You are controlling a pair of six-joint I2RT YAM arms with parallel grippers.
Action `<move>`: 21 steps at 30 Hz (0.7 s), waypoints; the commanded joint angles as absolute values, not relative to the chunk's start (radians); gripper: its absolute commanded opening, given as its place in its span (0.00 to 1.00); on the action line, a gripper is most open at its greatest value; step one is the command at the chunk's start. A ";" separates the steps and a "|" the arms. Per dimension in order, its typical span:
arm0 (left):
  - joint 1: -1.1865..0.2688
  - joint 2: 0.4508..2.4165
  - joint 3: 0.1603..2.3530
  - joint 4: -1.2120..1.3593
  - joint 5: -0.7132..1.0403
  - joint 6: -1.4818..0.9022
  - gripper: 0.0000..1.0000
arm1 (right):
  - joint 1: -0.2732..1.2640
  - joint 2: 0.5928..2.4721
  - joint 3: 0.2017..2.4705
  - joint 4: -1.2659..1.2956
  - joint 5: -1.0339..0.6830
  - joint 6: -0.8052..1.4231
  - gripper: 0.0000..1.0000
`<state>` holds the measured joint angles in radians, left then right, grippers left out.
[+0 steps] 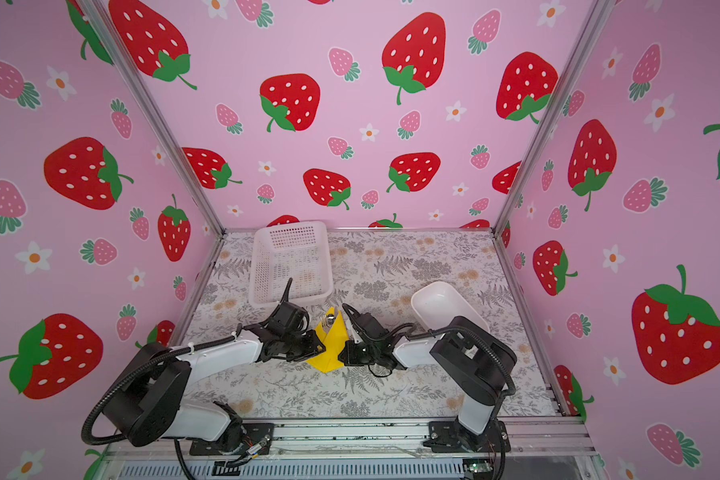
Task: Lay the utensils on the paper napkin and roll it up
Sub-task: 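Open the left gripper and draw it back while the right gripper holds the napkin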
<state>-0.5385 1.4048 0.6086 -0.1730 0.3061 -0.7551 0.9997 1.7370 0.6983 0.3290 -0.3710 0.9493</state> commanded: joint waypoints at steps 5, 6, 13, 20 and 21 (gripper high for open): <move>-0.535 1.252 0.610 -0.333 0.183 -0.822 0.56 | 1.003 1.774 0.683 0.304 -0.364 0.969 0.10; -0.535 1.227 0.596 -0.340 0.170 -0.841 0.57 | 1.003 1.775 0.681 0.306 -0.364 0.970 0.10; -0.510 1.132 0.527 -0.366 0.144 -0.920 0.65 | 1.003 1.782 0.679 0.308 -0.365 0.977 0.10; -0.492 1.151 0.501 -0.341 0.154 -0.964 0.63 | 1.003 1.782 0.676 0.309 -0.365 0.977 0.10; -0.491 1.156 0.498 -0.337 0.156 -0.972 0.62 | 1.003 1.782 0.676 0.309 -0.364 0.978 0.10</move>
<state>-0.4973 1.1446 0.5140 -0.3378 0.1677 -0.9333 0.9997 1.7504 0.6983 0.3519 -0.3759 0.9691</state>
